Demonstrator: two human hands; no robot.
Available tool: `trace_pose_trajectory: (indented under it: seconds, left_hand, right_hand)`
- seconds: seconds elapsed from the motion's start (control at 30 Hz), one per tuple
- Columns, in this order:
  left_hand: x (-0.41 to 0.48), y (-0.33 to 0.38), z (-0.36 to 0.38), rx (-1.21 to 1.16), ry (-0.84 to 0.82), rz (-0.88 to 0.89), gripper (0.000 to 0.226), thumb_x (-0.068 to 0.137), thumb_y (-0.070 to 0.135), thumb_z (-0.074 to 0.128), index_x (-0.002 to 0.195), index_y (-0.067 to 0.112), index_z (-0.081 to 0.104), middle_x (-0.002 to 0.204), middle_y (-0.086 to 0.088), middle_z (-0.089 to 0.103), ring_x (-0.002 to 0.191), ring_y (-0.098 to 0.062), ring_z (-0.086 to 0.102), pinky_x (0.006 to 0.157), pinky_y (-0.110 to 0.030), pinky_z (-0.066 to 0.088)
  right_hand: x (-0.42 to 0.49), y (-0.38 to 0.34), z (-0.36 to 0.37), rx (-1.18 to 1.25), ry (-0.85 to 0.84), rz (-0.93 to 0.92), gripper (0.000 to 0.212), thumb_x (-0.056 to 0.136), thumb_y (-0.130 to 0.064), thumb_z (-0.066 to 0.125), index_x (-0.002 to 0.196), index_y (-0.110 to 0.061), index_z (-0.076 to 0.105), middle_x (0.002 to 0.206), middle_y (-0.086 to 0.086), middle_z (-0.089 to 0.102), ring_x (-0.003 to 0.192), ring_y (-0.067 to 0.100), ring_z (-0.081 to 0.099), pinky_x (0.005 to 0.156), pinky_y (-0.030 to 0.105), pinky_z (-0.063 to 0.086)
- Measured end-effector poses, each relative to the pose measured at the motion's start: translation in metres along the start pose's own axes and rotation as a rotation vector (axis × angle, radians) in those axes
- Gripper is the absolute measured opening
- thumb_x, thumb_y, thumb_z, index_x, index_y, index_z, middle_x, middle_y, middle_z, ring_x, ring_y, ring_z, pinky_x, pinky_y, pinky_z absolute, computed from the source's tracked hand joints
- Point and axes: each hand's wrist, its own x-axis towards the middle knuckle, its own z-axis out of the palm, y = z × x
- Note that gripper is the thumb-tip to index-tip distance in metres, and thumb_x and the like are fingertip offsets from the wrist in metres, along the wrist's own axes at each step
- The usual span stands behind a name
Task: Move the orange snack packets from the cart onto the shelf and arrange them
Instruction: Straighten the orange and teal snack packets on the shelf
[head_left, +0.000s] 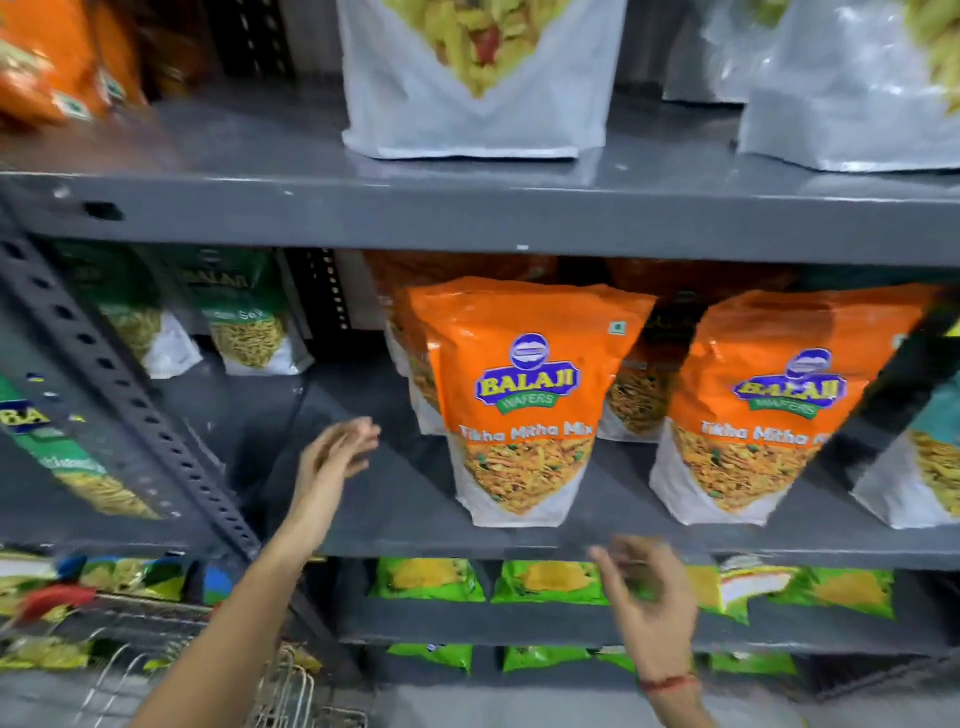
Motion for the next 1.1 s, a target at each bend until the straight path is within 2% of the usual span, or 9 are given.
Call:
trace_pose_trajectory:
  seconds: [0.13, 0.23, 0.33, 0.43, 0.53, 0.63, 0.73, 0.9, 1.1]
  left_hand:
    - [0.051, -0.004, 0.008, 0.081, -0.031, -0.009, 0.038, 0.088, 0.019, 0.059, 0.124, 0.010, 0.053, 0.120, -0.008, 0.061, 0.110, -0.015, 0.056, 0.099, -0.035, 0.043]
    - [0.079, -0.014, 0.020, 0.145, -0.056, 0.005, 0.039, 0.090, 0.015, 0.055, 0.128, 0.005, 0.050, 0.129, -0.014, 0.057, 0.117, -0.020, 0.053, 0.103, -0.033, 0.039]
    - [0.095, -0.024, 0.026, 0.285, -0.104, 0.049, 0.034, 0.092, 0.014, 0.051, 0.125, 0.003, 0.053, 0.128, -0.012, 0.059, 0.119, -0.021, 0.053, 0.098, -0.024, 0.039]
    - [0.103, -0.029, 0.030, 0.282, -0.140, 0.102, 0.023, 0.091, 0.004, 0.050, 0.111, -0.002, 0.059, 0.110, -0.009, 0.063, 0.092, -0.002, 0.060, 0.086, -0.016, 0.047]
    - [0.112, -0.029, 0.033, 0.252, -0.158, 0.098, 0.013, 0.089, 0.003, 0.052, 0.099, 0.005, 0.060, 0.092, -0.003, 0.063, 0.073, 0.011, 0.055, 0.072, -0.010, 0.045]
    - [0.115, -0.033, 0.029, 0.238, -0.184, 0.068, 0.004, 0.088, 0.011, 0.055, 0.086, 0.014, 0.058, 0.082, 0.009, 0.065, 0.079, -0.008, 0.057, 0.078, -0.019, 0.046]
    - [0.112, -0.042, 0.018, 0.324, -0.148, 0.116, 0.011, 0.091, 0.015, 0.051, 0.094, 0.006, 0.056, 0.092, -0.010, 0.065, 0.090, -0.026, 0.060, 0.082, -0.037, 0.045]
    - [0.112, -0.040, 0.003, 0.381, -0.067, 0.139, 0.018, 0.091, 0.013, 0.051, 0.098, -0.003, 0.057, 0.099, -0.021, 0.067, 0.089, -0.025, 0.061, 0.069, -0.022, 0.040]
    - [0.084, -0.036, 0.006, 0.301, 0.049, 0.166, 0.026, 0.091, 0.016, 0.054, 0.112, 0.003, 0.053, 0.111, -0.009, 0.063, 0.102, -0.022, 0.061, 0.087, -0.023, 0.046]
  right_hand:
    - [-0.019, -0.029, 0.092, -0.018, -0.228, -0.113, 0.021, 0.079, -0.052, 0.061, 0.086, -0.033, 0.060, 0.077, -0.008, 0.062, 0.069, 0.005, 0.061, 0.062, 0.017, 0.050]
    - [-0.016, -0.041, 0.147, -0.144, -0.425, -0.152, 0.039, 0.087, -0.051, 0.050, 0.114, -0.023, 0.058, 0.109, 0.000, 0.061, 0.103, 0.010, 0.056, 0.090, 0.026, 0.047]
    - [0.000, -0.045, 0.192, -0.218, -0.487, -0.130, 0.062, 0.090, -0.050, 0.043, 0.138, -0.011, 0.037, 0.142, 0.007, 0.041, 0.134, 0.018, 0.035, 0.114, 0.023, 0.023]
    - [0.016, -0.049, 0.220, -0.234, -0.460, -0.022, 0.059, 0.093, -0.024, 0.049, 0.144, -0.006, 0.024, 0.154, 0.009, 0.025, 0.143, 0.020, 0.021, 0.114, 0.018, 0.010]
    - [0.025, -0.046, 0.230, -0.226, -0.337, 0.047, 0.056, 0.093, -0.016, 0.047, 0.143, -0.002, 0.025, 0.153, 0.013, 0.025, 0.144, 0.025, 0.021, 0.115, 0.022, 0.009]
    - [0.024, -0.043, 0.232, -0.217, -0.263, 0.079, 0.059, 0.088, -0.023, 0.040, 0.142, -0.004, 0.027, 0.153, 0.012, 0.027, 0.144, 0.024, 0.021, 0.118, 0.029, 0.012]
    - [0.021, -0.041, 0.237, -0.235, -0.232, 0.052, 0.060, 0.088, -0.024, 0.037, 0.143, -0.005, 0.026, 0.154, 0.011, 0.025, 0.144, 0.023, 0.019, 0.120, 0.032, 0.012]
    - [0.019, -0.045, 0.249, -0.229, -0.274, 0.043, 0.054, 0.094, -0.011, 0.043, 0.144, -0.006, 0.022, 0.155, 0.011, 0.018, 0.144, 0.022, 0.018, 0.112, 0.014, 0.006]
    - [-0.002, -0.056, 0.228, -0.166, -0.250, -0.057, 0.051, 0.093, -0.024, 0.047, 0.140, -0.010, 0.033, 0.146, 0.008, 0.033, 0.138, 0.014, 0.028, 0.109, 0.003, 0.011]
